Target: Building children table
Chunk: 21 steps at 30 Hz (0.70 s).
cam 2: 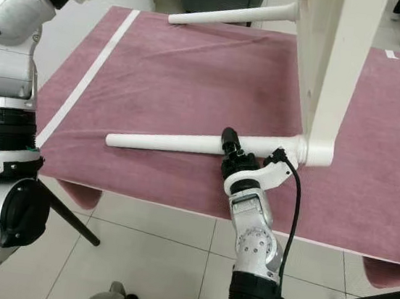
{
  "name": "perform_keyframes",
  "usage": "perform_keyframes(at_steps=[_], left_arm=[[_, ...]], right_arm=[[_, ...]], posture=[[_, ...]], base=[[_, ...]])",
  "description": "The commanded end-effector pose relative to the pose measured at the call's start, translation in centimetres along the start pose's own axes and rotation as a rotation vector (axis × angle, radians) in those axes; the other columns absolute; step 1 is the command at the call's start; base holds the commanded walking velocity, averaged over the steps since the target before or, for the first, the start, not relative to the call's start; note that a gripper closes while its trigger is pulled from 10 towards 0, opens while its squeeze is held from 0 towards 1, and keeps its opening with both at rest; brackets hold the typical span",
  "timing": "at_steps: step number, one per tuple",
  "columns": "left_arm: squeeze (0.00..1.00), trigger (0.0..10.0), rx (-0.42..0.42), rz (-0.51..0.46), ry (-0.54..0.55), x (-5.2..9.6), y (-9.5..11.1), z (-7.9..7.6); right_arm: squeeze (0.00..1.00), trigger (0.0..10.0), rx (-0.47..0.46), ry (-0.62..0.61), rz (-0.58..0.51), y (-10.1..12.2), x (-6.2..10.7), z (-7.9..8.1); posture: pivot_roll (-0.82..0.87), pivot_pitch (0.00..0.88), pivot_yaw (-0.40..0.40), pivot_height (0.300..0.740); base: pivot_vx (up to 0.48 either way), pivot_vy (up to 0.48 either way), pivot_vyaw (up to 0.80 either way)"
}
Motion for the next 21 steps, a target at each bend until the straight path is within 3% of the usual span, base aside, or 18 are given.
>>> perform_keyframes(at_steps=[1,2,3,6,9,13,14,15,19,20,21], left_arm=[[0.0,8.6,0.173,-0.142,0.53,1.0,2.2,6.4],[0.0,8.6,0.173,-0.142,0.53,1.0,2.2,6.4],[0.0,10.0,0.179,-0.134,0.519,0.9,2.1,6.2],[0.0,10.0,0.187,-0.127,0.485,0.6,1.9,5.4],[0.0,10.0,0.179,-0.141,0.467,0.5,2.2,5.1],[0.0,10.0,0.175,-0.154,0.463,0.4,2.4,5.0],[0.0,10.0,0.175,-0.154,0.463,0.4,2.4,5.0],[0.0,10.0,0.175,-0.152,0.47,0.4,2.4,5.1],[0.0,10.0,0.179,-0.147,0.472,0.4,2.3,5.1],[0.0,10.0,0.186,-0.14,0.472,0.4,2.2,5.1],[0.0,10.0,0.186,-0.14,0.472,0.4,2.2,5.1]], right_arm=[[0.0,0.0,0.093,0.081,0.001,-0.4,-0.3,3.1],[0.0,0.0,0.093,0.081,0.001,-0.4,-0.3,3.1],[0.0,0.0,0.139,0.078,-0.027,0.3,-0.4,3.3],[0.0,0.0,0.267,0.097,-0.113,2.4,-0.6,4.3],[0.0,0.0,0.326,0.085,-0.176,3.9,-0.8,4.8],[0.0,0.0,0.529,0.09,-0.354,8.2,-0.6,6.5],[0.0,0.0,0.529,0.09,-0.354,8.2,-0.6,6.5],[0.0,0.0,0.584,0.078,-0.427,10.3,-0.3,7.0],[0.0,0.0,0.635,0.069,-0.489,12.2,0.2,7.3],[0.0,0.0,0.714,0.063,-0.548,13.7,0.8,7.7],[0.0,0.0,0.714,0.063,-0.548,13.7,0.8,7.7]], posture=[[0.0,0.083,0.058,0.74],[0.0,0.083,0.058,0.74],[0.0,0.084,0.058,0.74],[0.0,0.087,0.063,0.74],[0.0,0.088,0.064,0.74],[0.0,0.087,0.067,0.74],[0.0,0.087,0.067,0.74],[0.0,0.087,0.068,0.74],[0.0,0.087,0.07,0.74],[-0.01,0.089,0.073,0.74],[-0.01,0.089,0.073,0.74]], base=[[0.0,0.0,0.0],[0.0,0.0,0.0],[0.0,0.0,0.0],[0.0,0.0,0.0],[0.0,0.0,0.0],[0.0,0.0,0.0],[0.0,0.0,0.0],[0.0,0.0,0.0],[0.0,0.0,0.0],[0.0,0.0,0.0],[0.0,0.0,0.0]])
Point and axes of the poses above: a point about 5 cm out from each wrist's last joint towards the gripper, its own x axis pointing back from the gripper into the wrist, its own y axis along the axis of the wrist's last joint, z = x × y, the point moved 6 cm from there along -x, pointing out of the wrist towards the gripper, and after that the axes turned 7 degrees about x, right-handed, at the moved point
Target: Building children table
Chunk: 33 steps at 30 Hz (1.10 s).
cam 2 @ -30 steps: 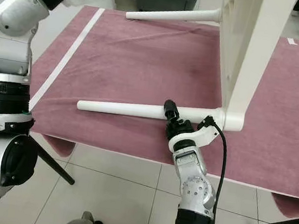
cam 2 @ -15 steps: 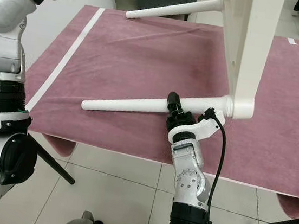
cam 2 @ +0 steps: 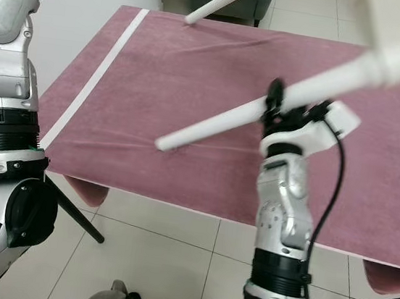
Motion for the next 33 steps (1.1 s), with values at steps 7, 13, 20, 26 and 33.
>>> perform_keyframes(at_steps=[7,13,20,26,33], left_arm=[[0.0,10.0,0.064,-0.154,0.15,-0.9,3.5,0.9],[0.0,10.0,0.099,-0.076,0.162,-0.2,1.5,0.4],[0.0,10.0,0.114,-0.06,0.157,0.1,0.9,-0.2],[0.0,10.0,0.145,-0.013,0.142,0.5,-0.2,-1.0],[0.0,10.0,0.205,0.144,0.105,2.3,-3.6,-3.3]], right_arm=[[0.0,0.0,0.265,0.041,-0.176,4.7,0.2,0.7],[0.0,0.0,0.387,0.06,-0.24,6.4,0.6,1.0],[0.0,0.0,0.484,0.069,-0.328,8.9,0.4,1.3],[0.0,0.0,0.557,0.068,-0.354,9.9,0.6,1.0],[0.0,0.0,0.652,0.063,-0.399,11.0,0.8,0.9]], posture=[[-0.02,0.09,0.081,0.74],[-0.03,0.093,0.086,0.74],[-0.03,0.094,0.085,0.74],[-0.04,0.098,0.089,0.74],[-0.04,0.106,0.093,0.74]], base=[[0.0,0.0,0.0],[0.0,0.0,0.0],[0.0,0.0,0.0],[0.0,0.0,0.0],[0.0,0.0,0.0]])
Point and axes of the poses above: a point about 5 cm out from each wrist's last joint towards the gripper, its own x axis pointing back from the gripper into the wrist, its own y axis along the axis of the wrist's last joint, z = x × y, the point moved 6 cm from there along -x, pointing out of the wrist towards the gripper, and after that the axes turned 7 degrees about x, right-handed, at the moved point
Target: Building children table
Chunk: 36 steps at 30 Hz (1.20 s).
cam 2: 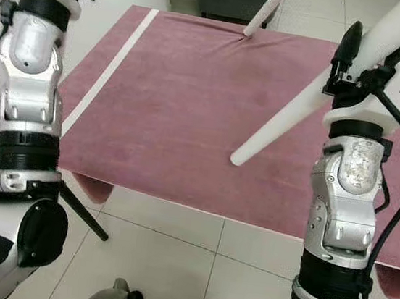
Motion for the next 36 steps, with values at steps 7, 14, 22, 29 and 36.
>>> perform_keyframes(at_steps=[7,14,22,29,36], left_arm=[[0.0,10.0,0.03,0.067,-0.063,0.6,-1.4,-2.1],[0.0,10.0,0.082,0.198,-0.119,2.4,-4.4,-3.4],[0.0,10.0,0.111,0.266,-0.145,4.0,-5.9,-4.3],[0.0,10.0,0.125,0.392,-0.16,6.2,-8.8,-4.8],[0.0,10.0,0.074,0.47,-0.101,7.3,-10.5,-3.3]], right_arm=[[0.0,0.0,0.23,0.028,-0.184,4.1,-0.2,-0.1],[0.0,0.0,0.303,0.066,-0.248,5.6,0.1,0.6],[0.0,0.0,0.373,0.087,-0.284,6.8,0.8,0.8],[0.0,0.0,0.366,0.203,-0.248,5.9,1.9,2.9],[0.0,1.6,0.198,0.359,-0.103,2.3,5.5,8.2]], posture=[[-0.04,0.107,0.092,0.74],[-0.04,0.111,0.096,0.74],[-0.06,0.122,0.108,0.74],[-0.06,0.122,0.111,0.74],[-0.06,0.125,0.114,0.74]], base=[[0.0,0.0,0.0],[0.0,0.0,0.0],[0.0,0.0,0.0],[0.0,0.0,0.0],[0.0,0.0,0.0]])
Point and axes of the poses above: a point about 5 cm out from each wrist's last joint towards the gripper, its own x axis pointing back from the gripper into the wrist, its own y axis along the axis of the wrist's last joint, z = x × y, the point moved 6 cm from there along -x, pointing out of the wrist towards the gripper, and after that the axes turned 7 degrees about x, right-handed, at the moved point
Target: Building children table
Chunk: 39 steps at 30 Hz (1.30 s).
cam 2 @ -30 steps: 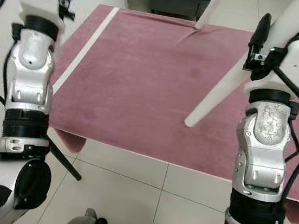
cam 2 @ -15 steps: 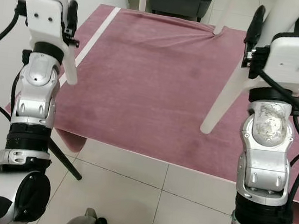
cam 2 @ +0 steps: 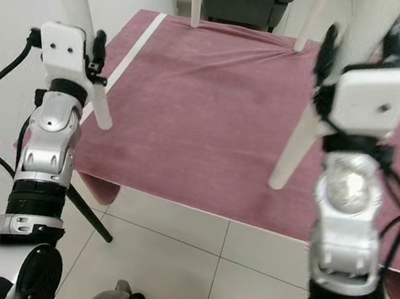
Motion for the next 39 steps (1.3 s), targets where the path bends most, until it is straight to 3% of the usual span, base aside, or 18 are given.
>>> perform_keyframes(at_steps=[1,4,5,6,8,9,16,17,18,26,27,28,31,33,39], left_arm=[[0.0,10.0,-0.141,0.033,-0.115,-0.1,-0.5,-2.2],[0.0,10.0,-0.164,0.066,-0.076,-0.1,-1.2,-1.2],[0.0,10.0,-0.161,0.102,-0.059,-0.1,-2.0,-0.7],[0.0,10.0,-0.155,0.133,-0.05,0.0,-2.7,-0.4],[0.0,10.0,-0.15,0.152,-0.046,0.1,-3.1,-0.3],[0.0,10.0,-0.149,0.167,-0.049,0.3,-3.5,-0.4],[0.0,10.0,-0.151,0.211,-0.119,1.0,-4.8,-1.7],[1.0,10.0,-0.138,0.214,-0.133,1.2,-4.9,-2.0],[1.0,10.0,-0.121,0.213,-0.145,1.4,-4.9,-2.3],[1.0,10.0,-0.067,0.183,-0.208,2.3,-4.2,-3.4],[1.0,10.0,-0.068,0.176,-0.215,2.5,-4.1,-3.4],[0.0,10.0,-0.058,0.175,-0.217,2.9,-4.1,-3.3],[0.0,10.0,-0.05,0.175,-0.218,3.1,-4.1,-3.2],[0.0,10.0,-0.058,0.158,-0.171,4.4,-4.1,-1.7],[0.0,10.0,-0.06,0.172,-0.162,5.9,-4.7,-0.5]], right_arm=[[0.0,1.8,-0.028,0.167,-0.058,1.5,1.0,4.2],[0.0,1.5,-0.056,0.187,-0.041,1.3,1.4,5.2],[0.0,1.8,-0.055,0.196,-0.045,1.4,1.4,5.6],[0.0,3.8,-0.055,0.202,-0.044,1.3,1.3,5.8],[0.0,3.8,-0.054,0.206,-0.042,1.2,1.3,6.0],[0.0,10.0,-0.051,0.21,-0.036,1.0,1.3,6.1],[0.0,10.0,-0.047,0.225,0.002,0.0,1.5,6.4],[0.58,10.0,-0.05,0.226,0.03,-0.7,1.7,6.5],[1.0,10.0,-0.065,0.228,0.064,-1.5,1.9,6.5],[1.0,10.0,-0.107,0.19,0.169,-4.0,2.4,5.7],[0.4,10.0,-0.131,0.192,0.19,-4.4,2.5,5.6],[0.0,10.0,-0.157,0.205,0.216,-4.9,2.9,5.7],[0.0,10.0,-0.175,0.215,0.233,-5.2,3.2,5.8],[0.0,10.0,-0.205,0.226,0.324,-6.9,5.1,5.9],[0.0,10.0,-0.23,0.222,0.402,-8.4,7.1,5.8]], posture=[[-0.06,0.125,0.113,0.74],[-0.05,0.124,0.111,0.74],[-0.05,0.124,0.108,0.74],[-0.05,0.124,0.106,0.74],[-0.05,0.124,0.106,0.74],[-0.05,0.124,0.105,0.74],[-0.06,0.124,0.1,0.74],[-0.06,0.124,0.1,0.74],[-0.06,0.124,0.1,0.74],[-0.05,0.123,0.099,0.74],[-0.05,0.124,0.098,0.74],[-0.05,0.124,0.098,0.74],[-0.05,0.125,0.098,0.74],[-0.05,0.129,0.095,0.74],[-0.05,0.131,0.092,0.74]], base=[[0.0,0.0,0.0],[0.0,0.0,0.0],[0.0,0.0,0.0],[0.0,0.0,0.0],[0.0,0.0,0.0],[0.0,0.0,0.0],[0.0,0.0,0.0],[0.0,0.0,0.0],[0.0,0.0,0.0],[0.0,0.0,0.0],[0.0,0.0,0.0],[0.0,0.0,0.0],[0.0,0.0,0.0],[0.0,0.0,0.0],[0.0,0.0,0.0]])
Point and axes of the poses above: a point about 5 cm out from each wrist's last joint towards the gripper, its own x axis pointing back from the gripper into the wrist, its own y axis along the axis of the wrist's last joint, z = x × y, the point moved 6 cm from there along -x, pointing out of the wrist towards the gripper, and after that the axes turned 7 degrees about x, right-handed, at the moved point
